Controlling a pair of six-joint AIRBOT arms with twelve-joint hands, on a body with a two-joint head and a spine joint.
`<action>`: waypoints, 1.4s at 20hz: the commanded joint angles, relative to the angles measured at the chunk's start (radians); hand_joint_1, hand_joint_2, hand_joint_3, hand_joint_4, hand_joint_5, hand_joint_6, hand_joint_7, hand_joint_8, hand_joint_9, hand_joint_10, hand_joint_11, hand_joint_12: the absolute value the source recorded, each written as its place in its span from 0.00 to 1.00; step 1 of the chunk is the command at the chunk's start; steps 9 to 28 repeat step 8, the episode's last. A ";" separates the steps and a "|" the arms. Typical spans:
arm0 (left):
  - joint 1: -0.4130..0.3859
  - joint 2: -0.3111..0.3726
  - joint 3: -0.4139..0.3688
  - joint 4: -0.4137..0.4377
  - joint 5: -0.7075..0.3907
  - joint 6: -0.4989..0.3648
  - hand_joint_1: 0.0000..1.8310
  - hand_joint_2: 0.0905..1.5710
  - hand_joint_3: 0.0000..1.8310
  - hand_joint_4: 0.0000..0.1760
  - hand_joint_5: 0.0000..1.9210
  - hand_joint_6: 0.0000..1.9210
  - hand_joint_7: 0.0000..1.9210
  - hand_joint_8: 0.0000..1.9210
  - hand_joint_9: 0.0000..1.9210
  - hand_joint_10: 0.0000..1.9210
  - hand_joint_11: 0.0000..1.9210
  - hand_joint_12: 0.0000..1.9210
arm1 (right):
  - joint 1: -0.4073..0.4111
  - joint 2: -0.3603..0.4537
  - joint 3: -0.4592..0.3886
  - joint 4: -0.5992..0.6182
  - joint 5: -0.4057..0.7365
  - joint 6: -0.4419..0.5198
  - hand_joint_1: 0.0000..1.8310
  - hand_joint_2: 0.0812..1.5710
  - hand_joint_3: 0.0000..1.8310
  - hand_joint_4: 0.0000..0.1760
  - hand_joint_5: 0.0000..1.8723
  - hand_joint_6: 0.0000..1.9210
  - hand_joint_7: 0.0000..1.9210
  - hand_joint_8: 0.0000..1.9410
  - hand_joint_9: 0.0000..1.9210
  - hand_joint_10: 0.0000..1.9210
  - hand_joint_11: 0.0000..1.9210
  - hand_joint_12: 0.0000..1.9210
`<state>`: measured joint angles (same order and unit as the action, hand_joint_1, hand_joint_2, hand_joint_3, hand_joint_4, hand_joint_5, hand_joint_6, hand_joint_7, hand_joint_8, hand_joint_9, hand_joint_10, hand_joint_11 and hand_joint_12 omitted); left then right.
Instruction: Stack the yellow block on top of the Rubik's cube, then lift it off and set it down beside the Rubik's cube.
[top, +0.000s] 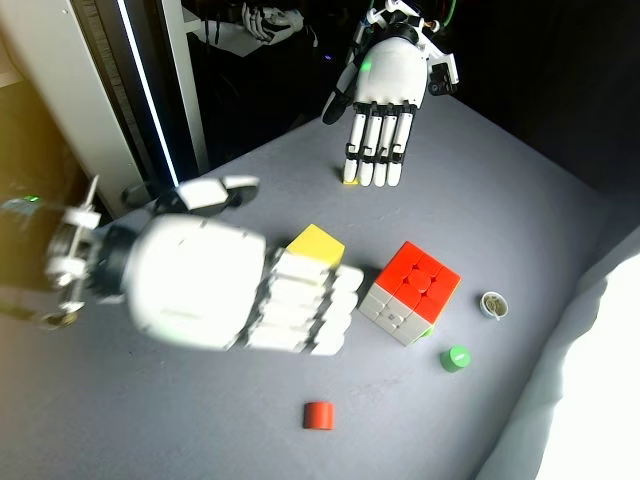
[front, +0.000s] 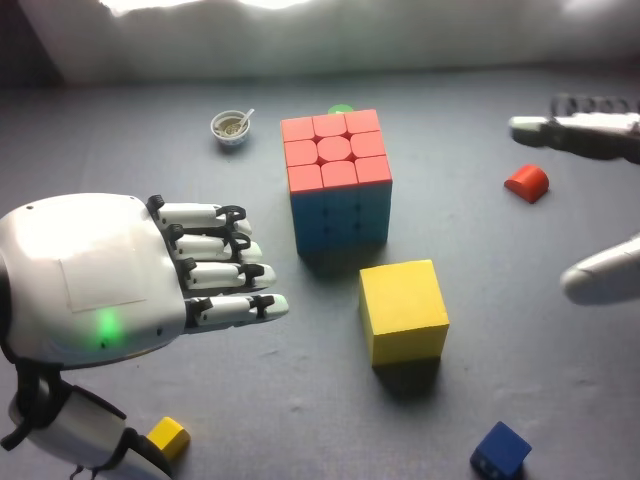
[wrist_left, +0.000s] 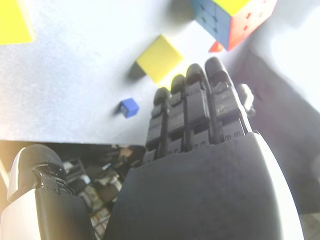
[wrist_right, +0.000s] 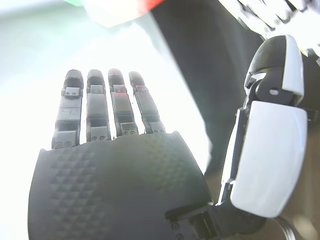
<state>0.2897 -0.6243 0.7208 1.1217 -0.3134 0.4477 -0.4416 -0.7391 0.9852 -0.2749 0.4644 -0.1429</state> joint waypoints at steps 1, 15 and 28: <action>-0.011 0.013 -0.001 -0.018 -0.054 -0.003 0.11 0.57 0.00 0.00 0.08 0.00 0.10 0.00 0.10 0.00 0.00 0.21 | 0.002 0.019 0.000 0.021 0.099 0.005 0.34 0.47 0.00 0.00 0.00 0.00 0.00 0.00 0.00 0.00 0.00 0.00; -0.011 0.015 -0.004 -0.018 -0.051 -0.007 0.14 0.57 0.00 0.00 0.08 0.00 0.09 0.00 0.09 0.00 0.00 0.19 | -0.038 0.052 -0.033 -0.025 0.121 0.006 0.33 0.50 0.01 0.00 0.00 0.00 0.00 0.00 0.00 0.00 0.00 0.00; -0.011 0.015 -0.004 -0.018 -0.051 -0.007 0.14 0.57 0.00 0.00 0.08 0.00 0.09 0.00 0.09 0.00 0.00 0.19 | -0.038 0.052 -0.033 -0.025 0.121 0.006 0.33 0.50 0.01 0.00 0.00 0.00 0.00 0.00 0.00 0.00 0.00 0.00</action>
